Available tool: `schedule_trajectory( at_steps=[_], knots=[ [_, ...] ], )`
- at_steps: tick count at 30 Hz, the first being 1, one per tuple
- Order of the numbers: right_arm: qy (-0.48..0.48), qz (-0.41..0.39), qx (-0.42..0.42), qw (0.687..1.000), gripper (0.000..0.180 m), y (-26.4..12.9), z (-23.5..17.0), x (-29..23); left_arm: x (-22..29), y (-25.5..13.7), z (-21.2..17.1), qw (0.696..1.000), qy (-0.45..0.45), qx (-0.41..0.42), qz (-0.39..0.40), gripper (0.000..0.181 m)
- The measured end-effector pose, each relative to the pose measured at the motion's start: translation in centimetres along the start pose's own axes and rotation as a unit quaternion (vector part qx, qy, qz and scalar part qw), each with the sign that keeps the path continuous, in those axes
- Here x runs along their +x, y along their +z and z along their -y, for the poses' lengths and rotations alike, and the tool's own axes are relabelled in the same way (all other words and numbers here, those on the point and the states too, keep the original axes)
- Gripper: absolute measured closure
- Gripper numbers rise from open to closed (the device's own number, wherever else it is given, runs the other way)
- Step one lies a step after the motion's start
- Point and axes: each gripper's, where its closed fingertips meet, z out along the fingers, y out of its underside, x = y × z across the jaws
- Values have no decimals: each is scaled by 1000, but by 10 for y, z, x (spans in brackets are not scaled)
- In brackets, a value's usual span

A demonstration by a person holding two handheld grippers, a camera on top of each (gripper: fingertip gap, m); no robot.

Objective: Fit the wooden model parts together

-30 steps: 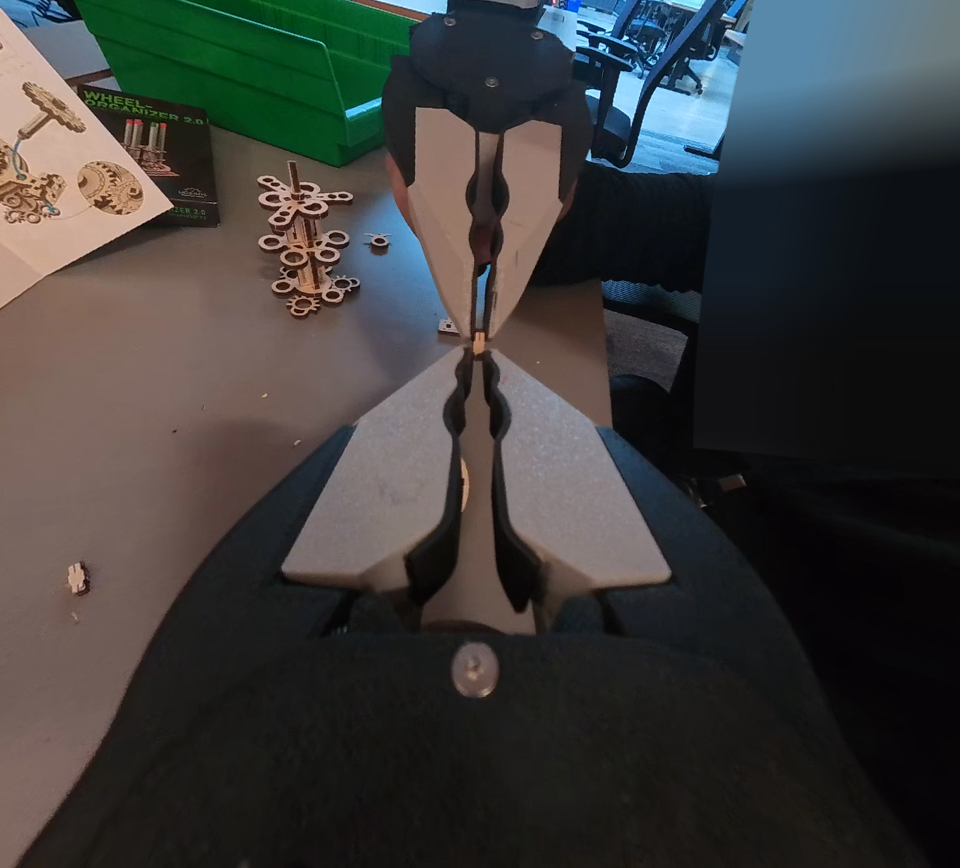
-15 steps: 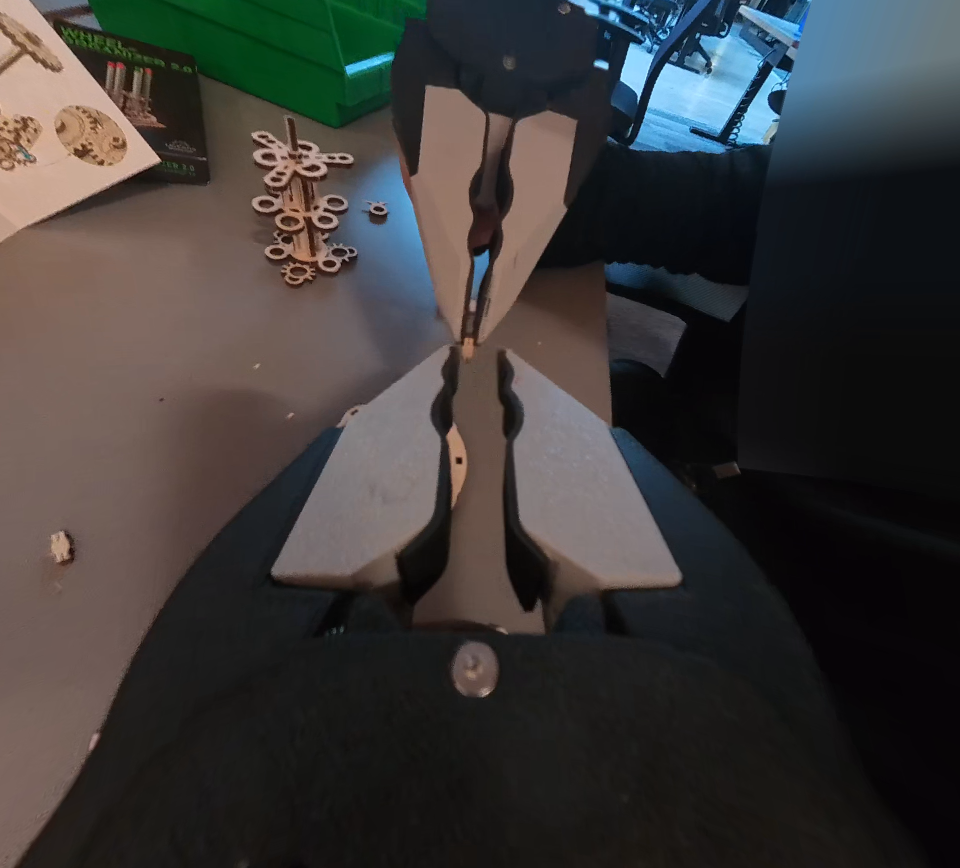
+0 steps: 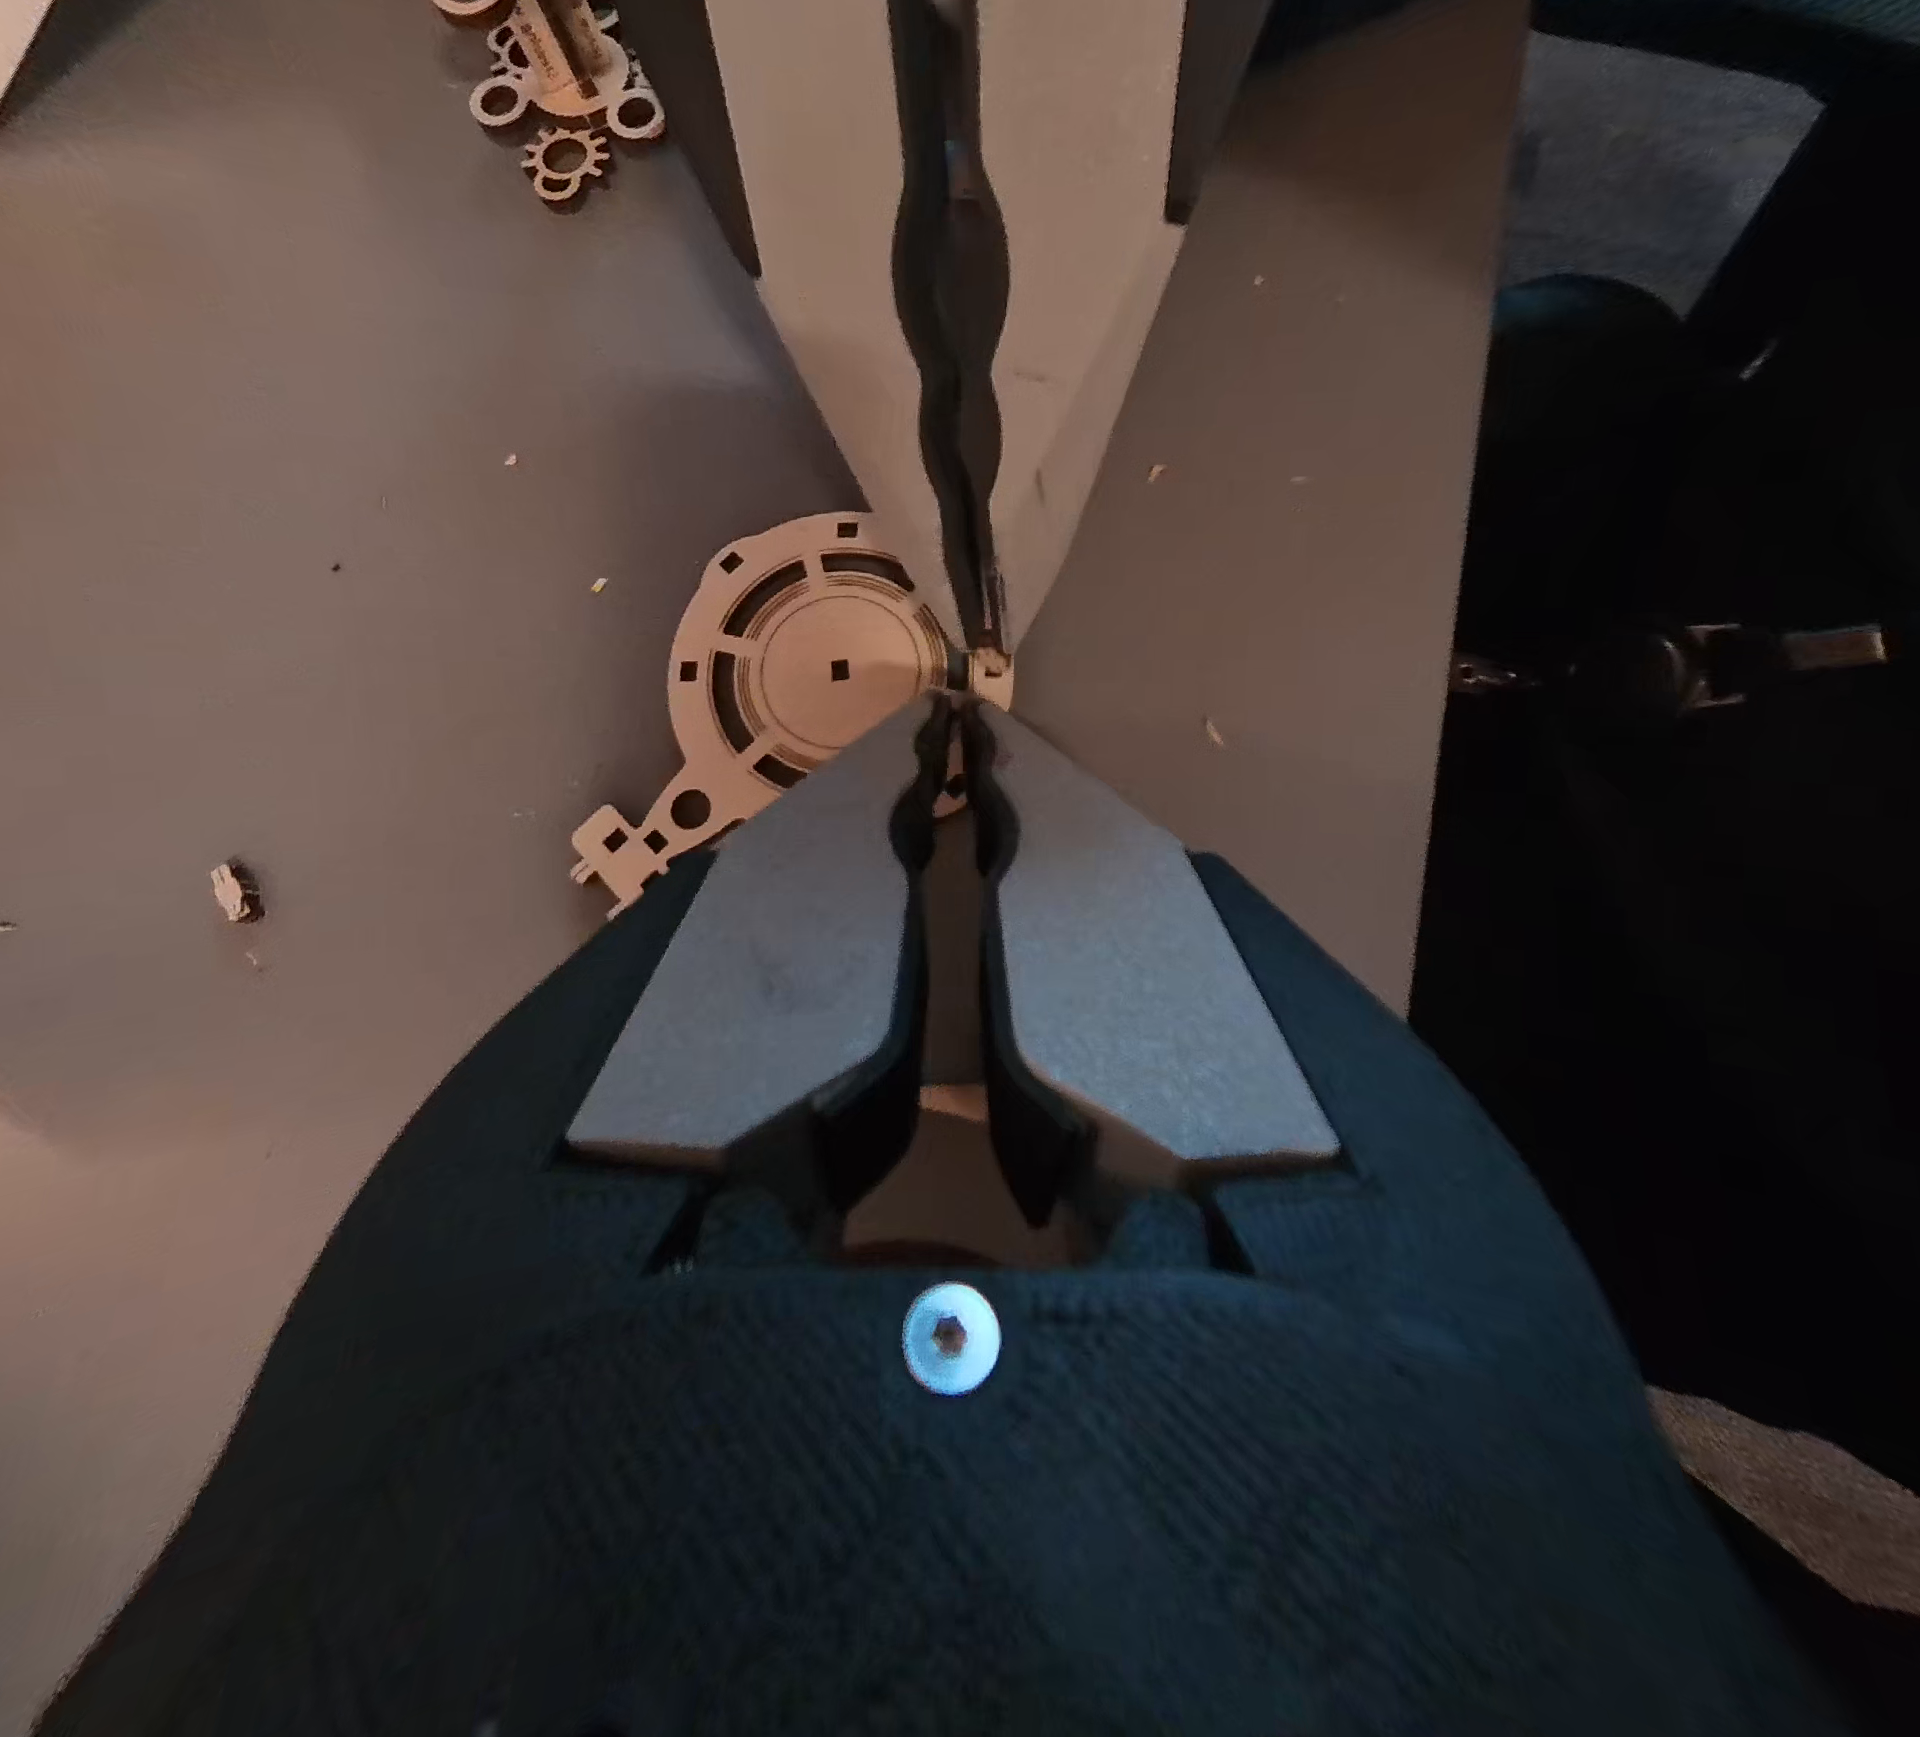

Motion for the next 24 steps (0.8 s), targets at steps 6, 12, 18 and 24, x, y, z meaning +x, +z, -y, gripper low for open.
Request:
schedule_trajectory(
  at_steps=[6, 12, 18, 24],
  knots=[
    [-3, -7, -11, 1000, 180, 2, -3, 1, 1, 0, 0, 1000, -1, 0, -2, 181],
    [-17, -20, -21, 999, 180, 3, -6, 3, 1, 0, 0, 1000, -1, 0, -1, 181],
    [-33, -27, -24, 999, 180, 3, -6, 3, 1, 0, 0, 1000, -4, 2, -4, 181],
    [-75, -44, -30, 996, 180, 4, -6, 3, 7, -1, 4, 1000, -7, 14, -24, 181]
  ],
)
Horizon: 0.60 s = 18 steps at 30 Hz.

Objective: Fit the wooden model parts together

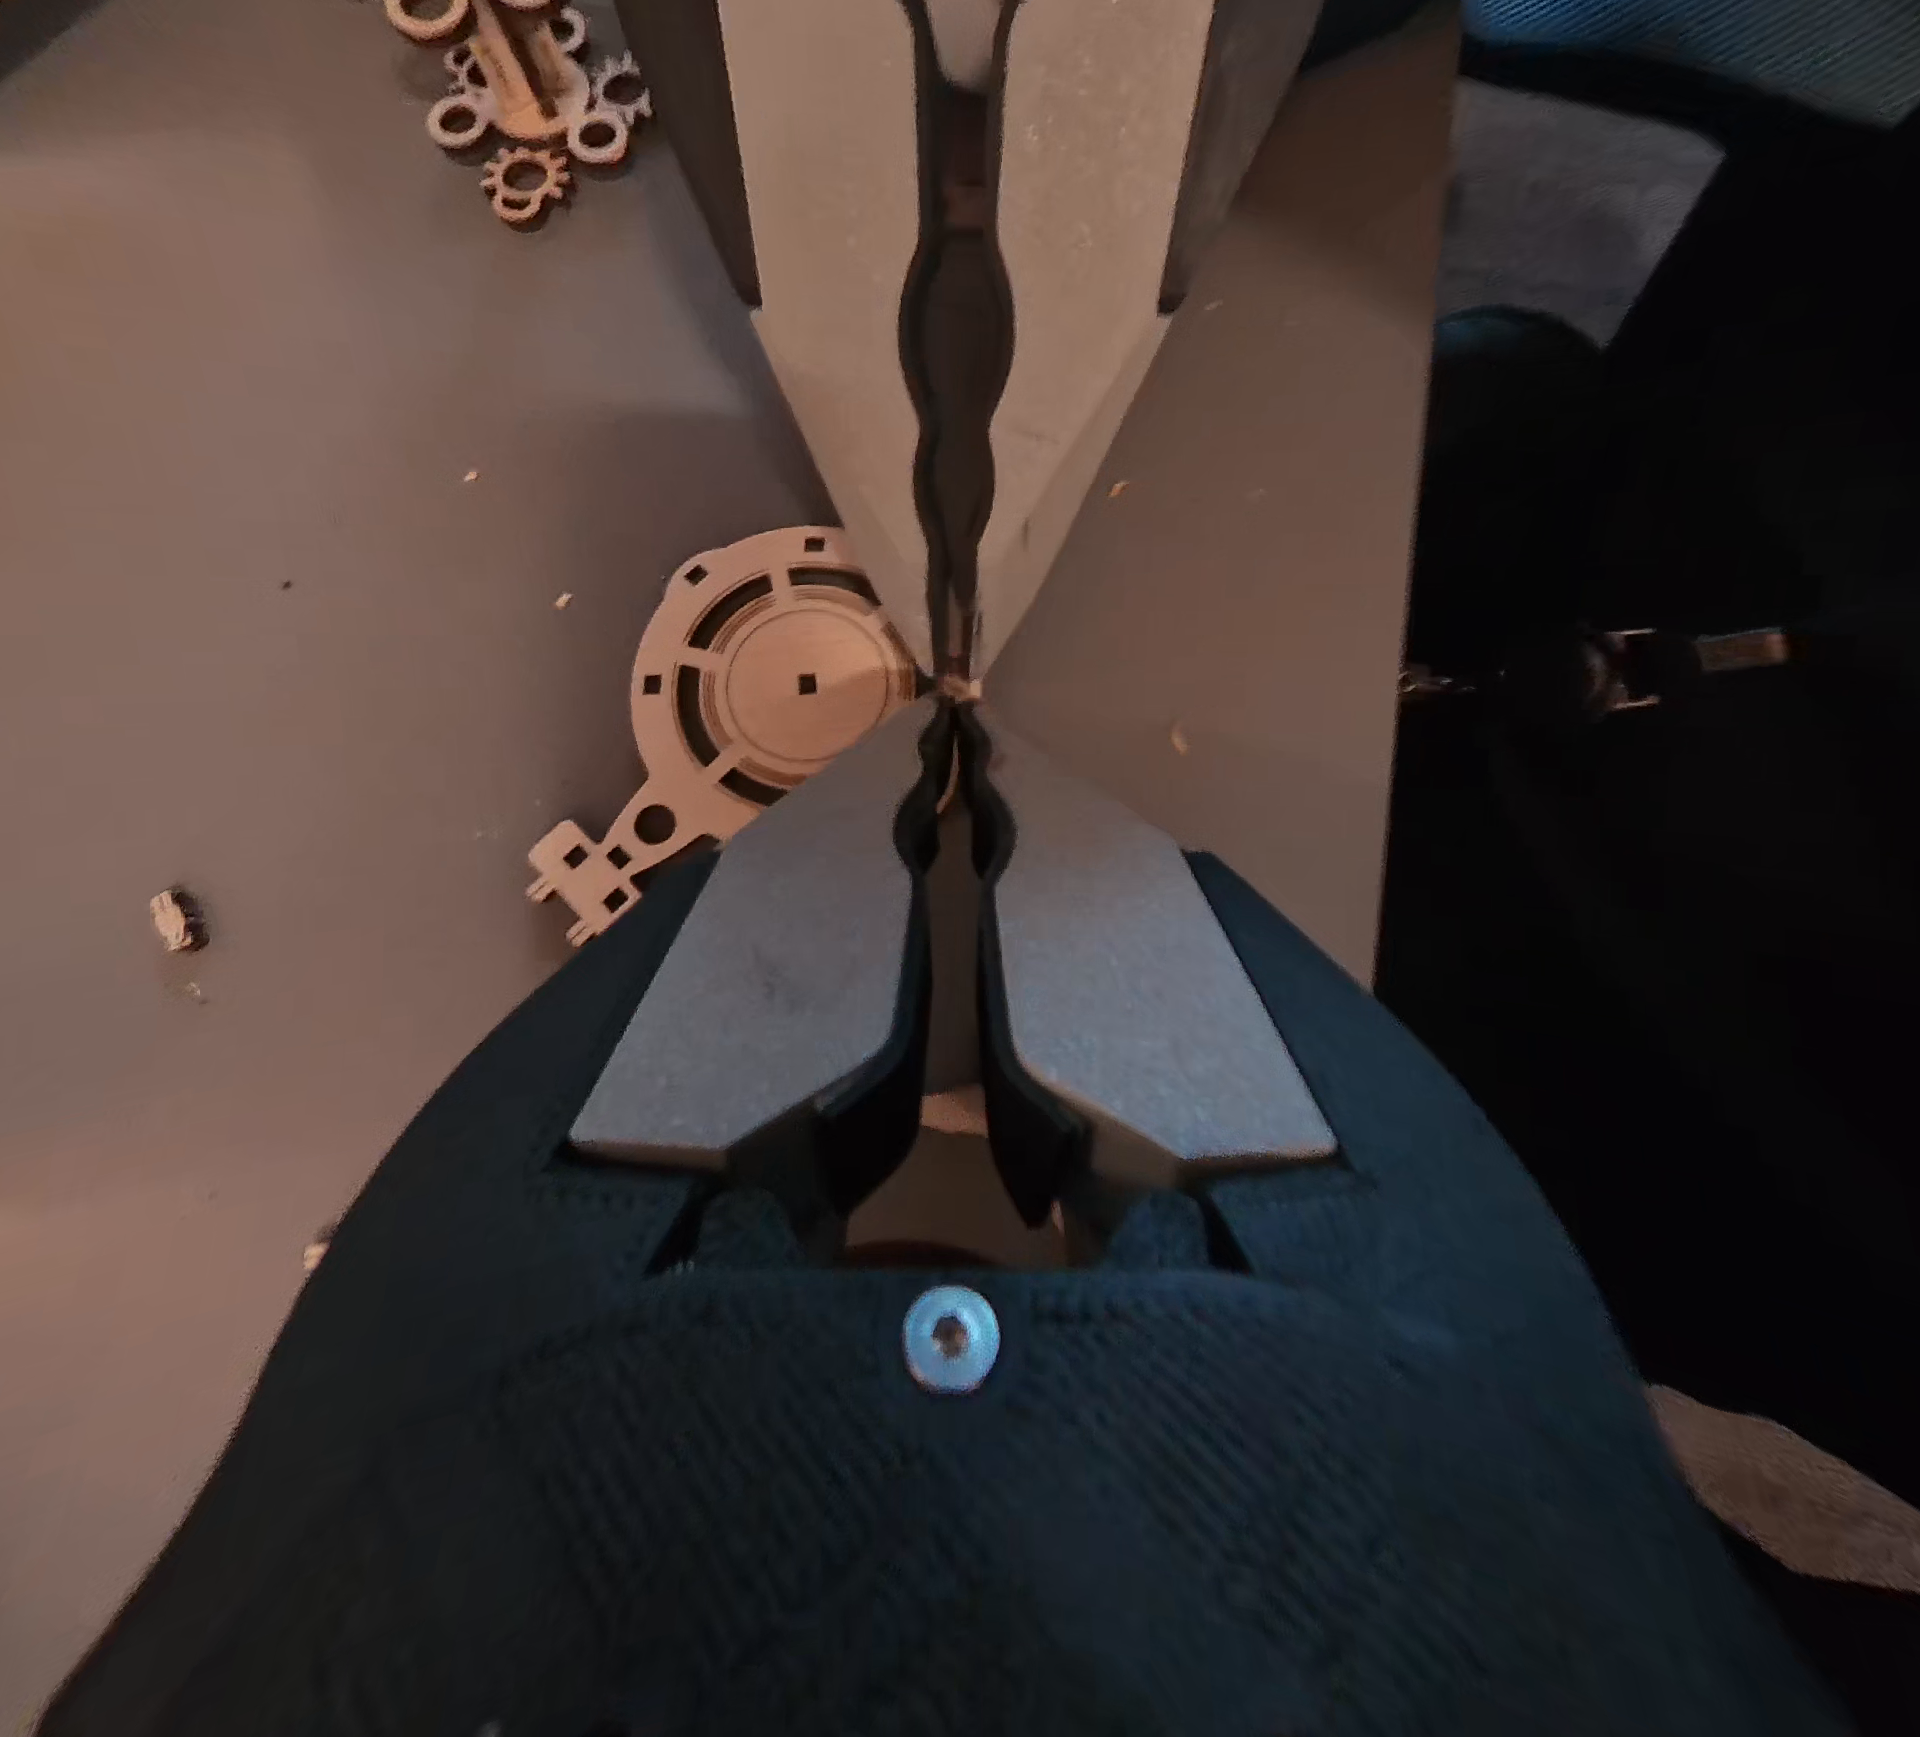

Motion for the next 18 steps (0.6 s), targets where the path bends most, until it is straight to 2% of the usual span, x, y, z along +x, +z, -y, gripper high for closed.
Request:
schedule_trajectory(
  at_steps=[18],
  knots=[
    [-3, 33, -5, 999, 180, 0, -1, 0, -2, -1, 4, 1000, -1, 6, -3, 181]
  ],
)
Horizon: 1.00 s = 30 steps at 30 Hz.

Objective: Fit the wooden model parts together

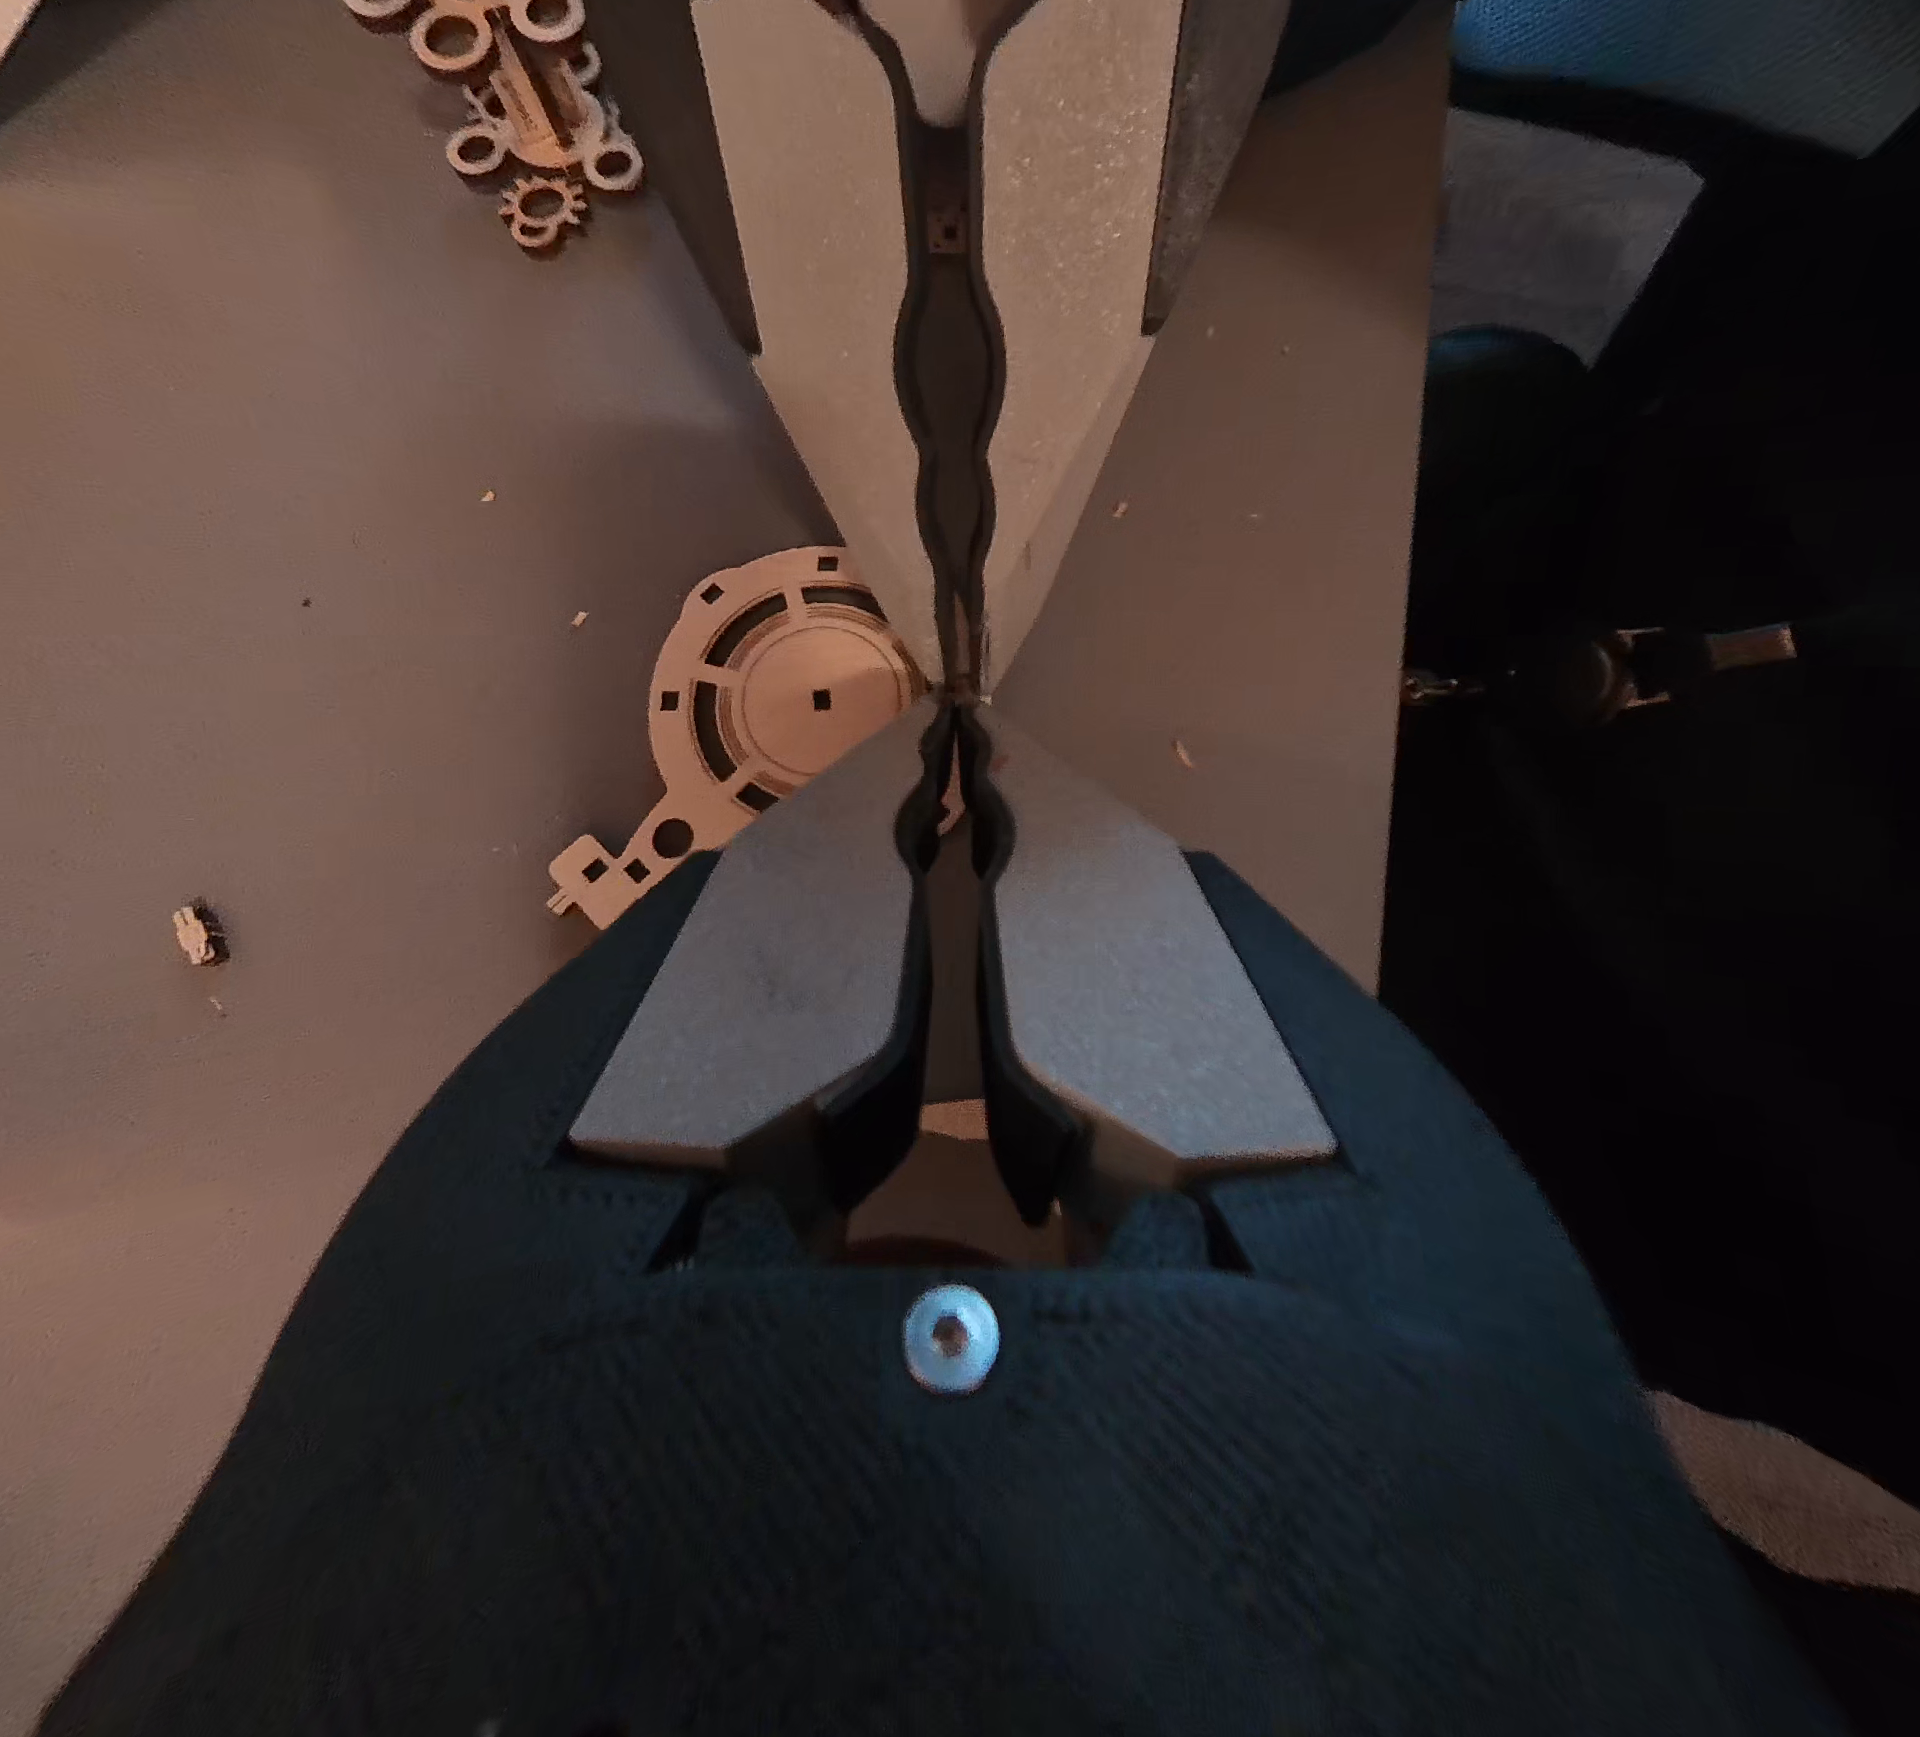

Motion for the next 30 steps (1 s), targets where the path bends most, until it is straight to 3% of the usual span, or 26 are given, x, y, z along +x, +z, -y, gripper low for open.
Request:
schedule_trajectory(
  at_steps=[3, 8, 30],
  knots=[
    [12, 9, 6, 1000, 180, 0, 0, 0, 6, -4, 9, 999, -9, 26, -20, 181],
    [37, 30, 12, 999, 180, -1, 0, -2, 2, 1, 0, 1000, -7, 3, -7, 181],
    [-18, -6, 11, 1000, 180, -2, -1, -6, 7, 4, -1, 1000, -3, -3, -14, 181]
  ],
)
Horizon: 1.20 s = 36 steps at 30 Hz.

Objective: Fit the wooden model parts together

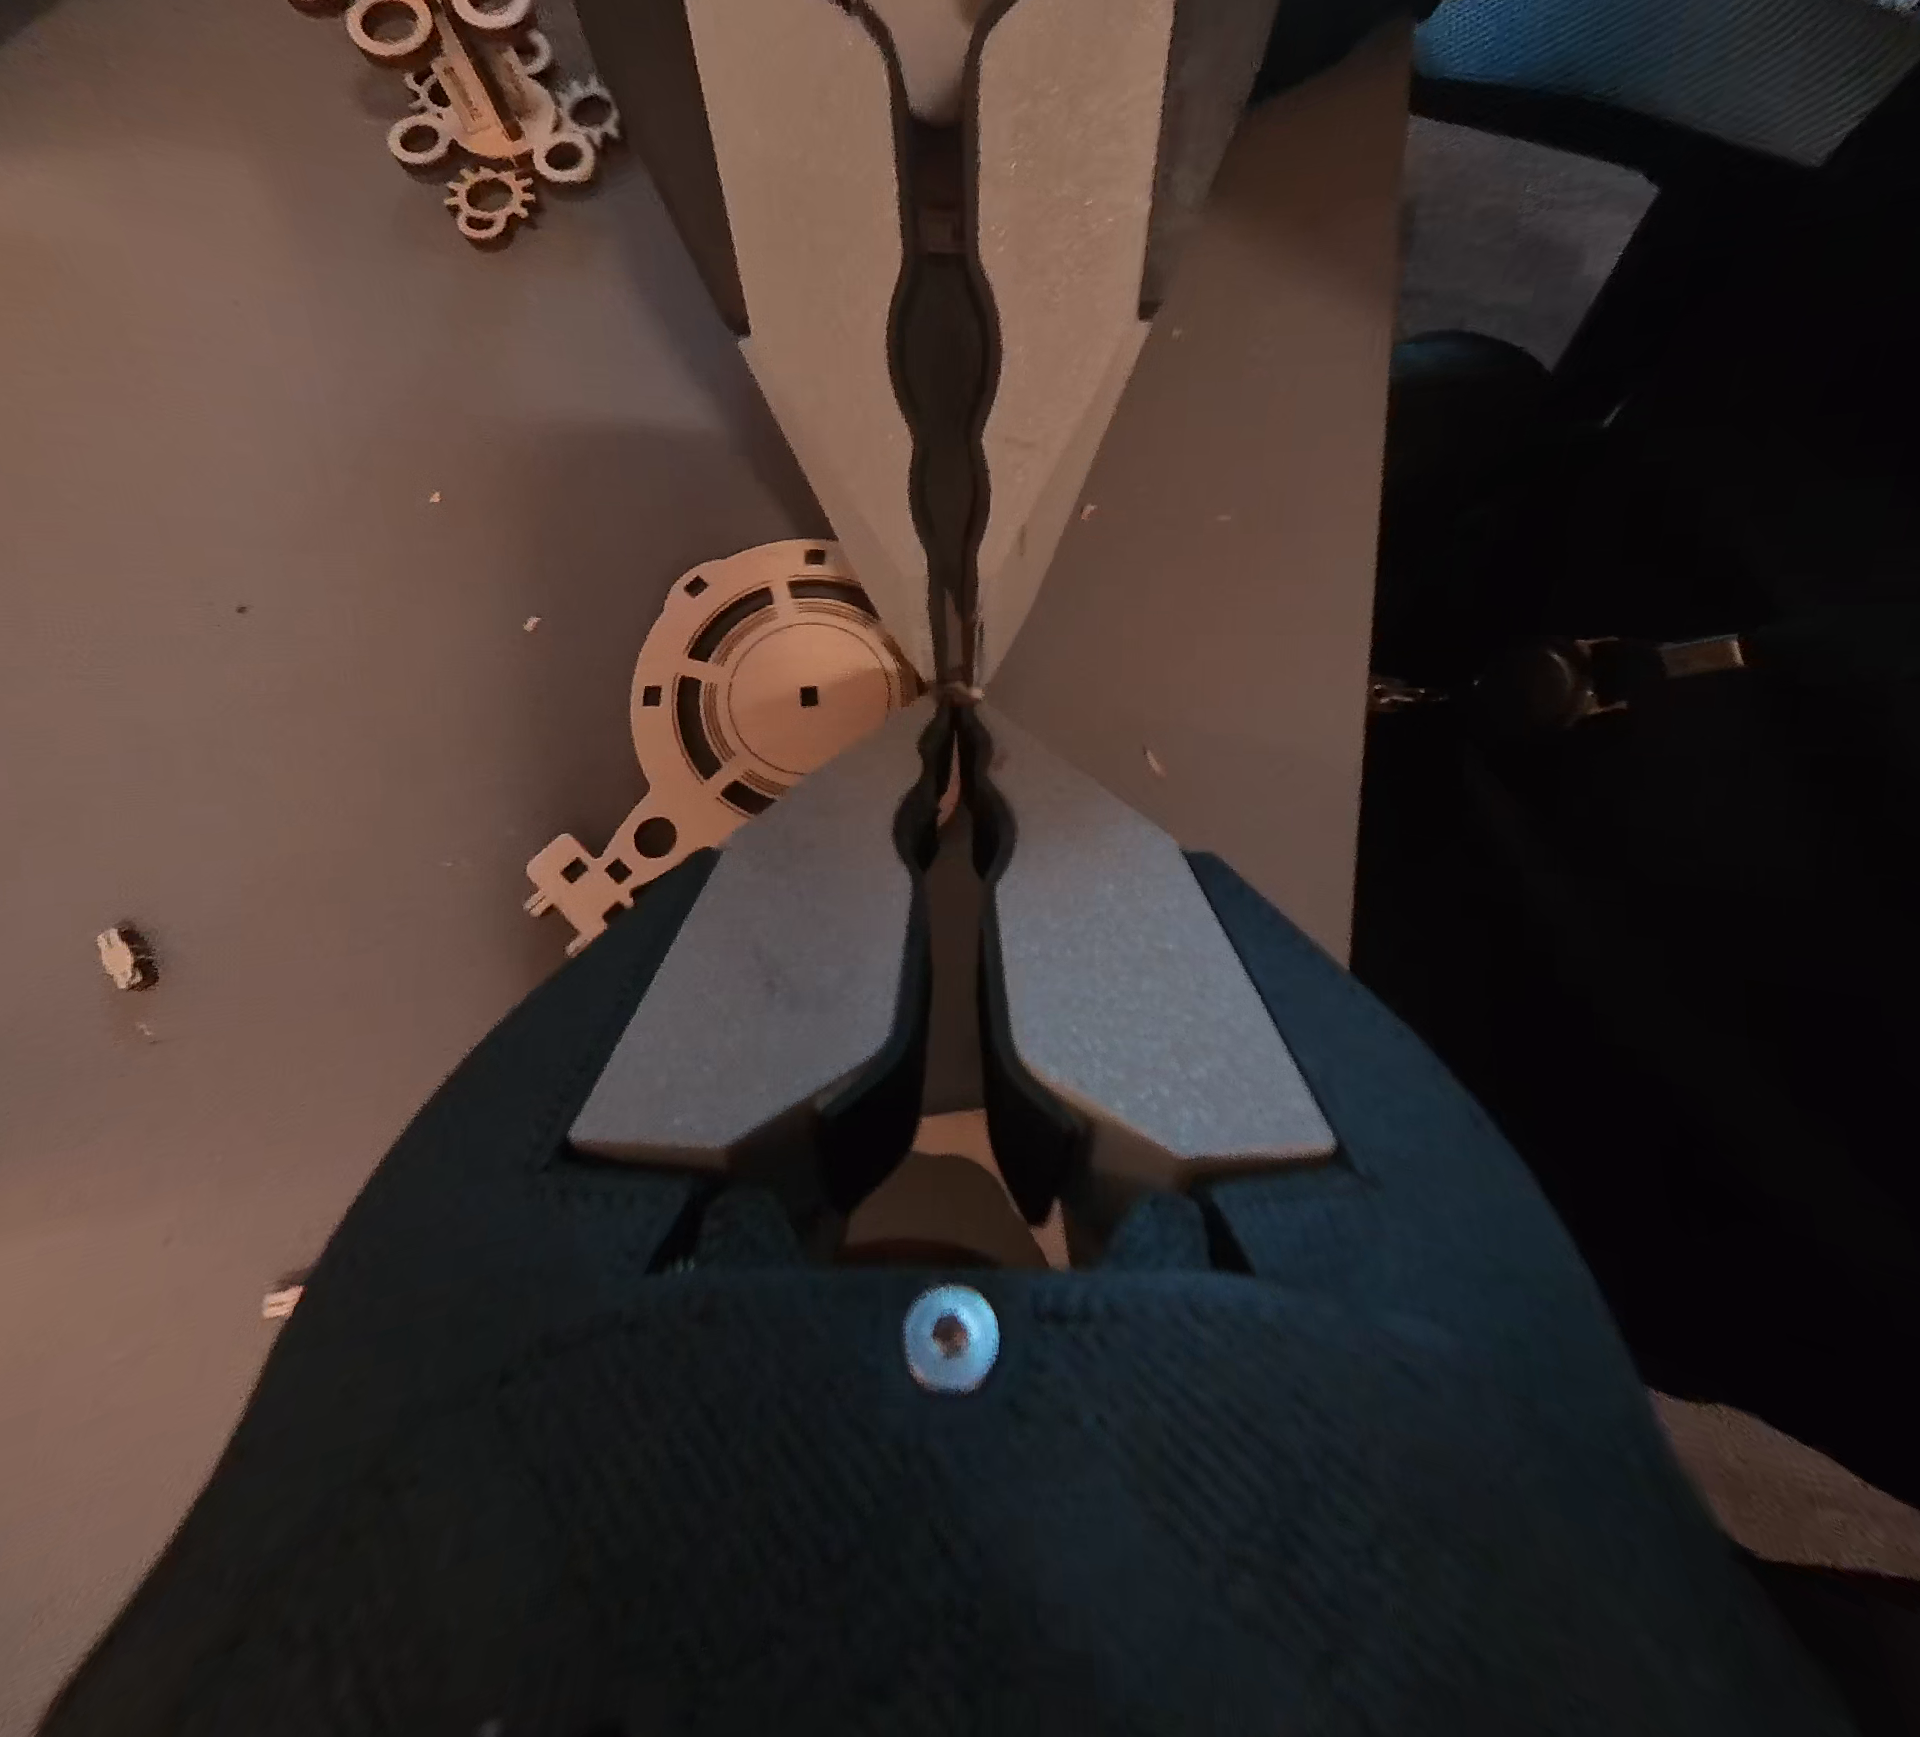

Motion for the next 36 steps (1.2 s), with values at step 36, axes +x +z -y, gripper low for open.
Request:
schedule_trajectory(
  at_steps=[36],
  knots=[
    [16, 1, 1, 1000, 180, -1, -1, -1, 1, -1, 4, 1000, -10, 11, -2, 181]
  ],
)
